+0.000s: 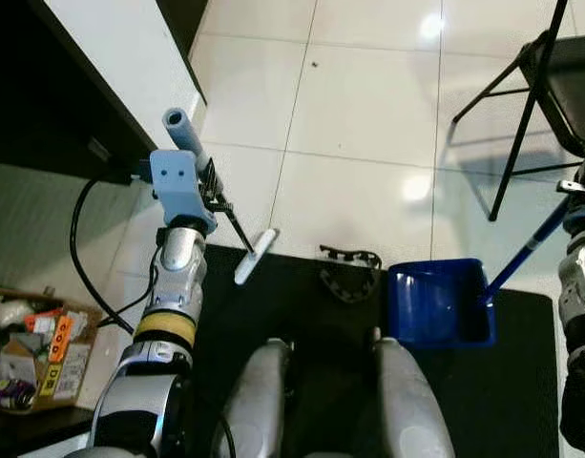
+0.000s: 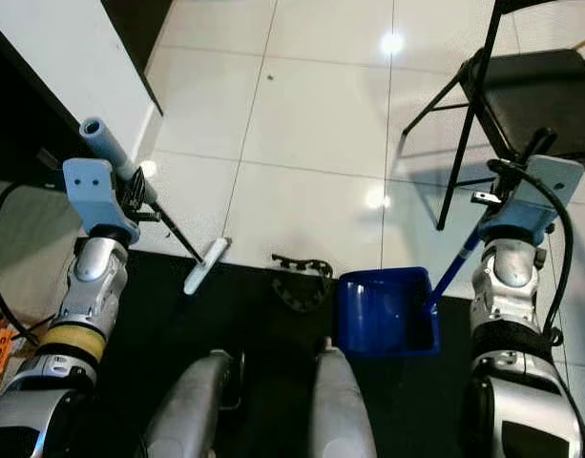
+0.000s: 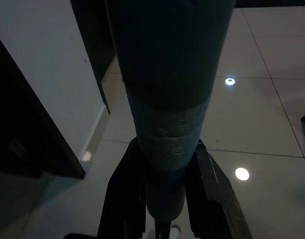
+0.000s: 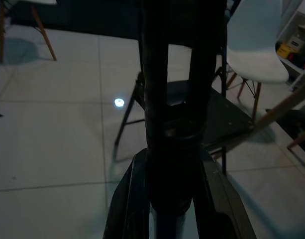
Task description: Sweep floor
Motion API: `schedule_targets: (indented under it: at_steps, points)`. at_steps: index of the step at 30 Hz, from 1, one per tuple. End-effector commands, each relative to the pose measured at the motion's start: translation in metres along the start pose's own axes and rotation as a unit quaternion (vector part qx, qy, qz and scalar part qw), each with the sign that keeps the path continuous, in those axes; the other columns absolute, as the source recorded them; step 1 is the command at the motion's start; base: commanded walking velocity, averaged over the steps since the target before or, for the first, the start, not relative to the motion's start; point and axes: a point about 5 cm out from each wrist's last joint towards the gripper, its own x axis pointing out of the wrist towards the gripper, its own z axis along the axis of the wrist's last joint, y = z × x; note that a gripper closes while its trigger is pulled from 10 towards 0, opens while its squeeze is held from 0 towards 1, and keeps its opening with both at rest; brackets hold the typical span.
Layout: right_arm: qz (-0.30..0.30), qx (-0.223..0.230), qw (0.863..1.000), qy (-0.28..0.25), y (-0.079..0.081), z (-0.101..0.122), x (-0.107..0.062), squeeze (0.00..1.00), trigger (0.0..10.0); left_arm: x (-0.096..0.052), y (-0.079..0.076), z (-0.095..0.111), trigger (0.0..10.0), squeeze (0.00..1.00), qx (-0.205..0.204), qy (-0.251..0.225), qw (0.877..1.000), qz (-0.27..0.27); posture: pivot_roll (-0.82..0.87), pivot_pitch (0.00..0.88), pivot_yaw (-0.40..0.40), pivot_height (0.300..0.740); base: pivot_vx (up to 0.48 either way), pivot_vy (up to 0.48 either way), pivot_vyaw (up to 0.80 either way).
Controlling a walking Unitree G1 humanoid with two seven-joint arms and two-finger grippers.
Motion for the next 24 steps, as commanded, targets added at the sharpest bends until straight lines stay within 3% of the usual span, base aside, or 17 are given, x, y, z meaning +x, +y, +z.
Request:
schedule_targets:
  at_steps: [1,19,24]
  points:
    - [-0.002,-0.008,1.0,0.002,-0.004,-0.001,0.001,0.0,10.0,0.0,0.012,0.003,10.0,0.0,0.016,-0.011,1.0,0.016,0.04,0.369,0.052,0.74,0.0,0.0,0.0]
    - [-0.026,-0.032,0.999,-0.026,-0.013,0.033,0.029,0.0,10.0,0.015,0.033,0.033,10.0,0.0,0.018,-0.062,0.996,0.054,0.09,0.446,0.058,0.74,0.0,0.0,0.0]
    - [-0.006,-0.034,0.998,-0.052,0.006,0.048,0.038,0.0,10.0,0.014,0.04,0.038,10.0,0.0,0.017,-0.074,0.995,0.067,0.09,0.462,0.049,0.74,0.0,0.0,0.0]
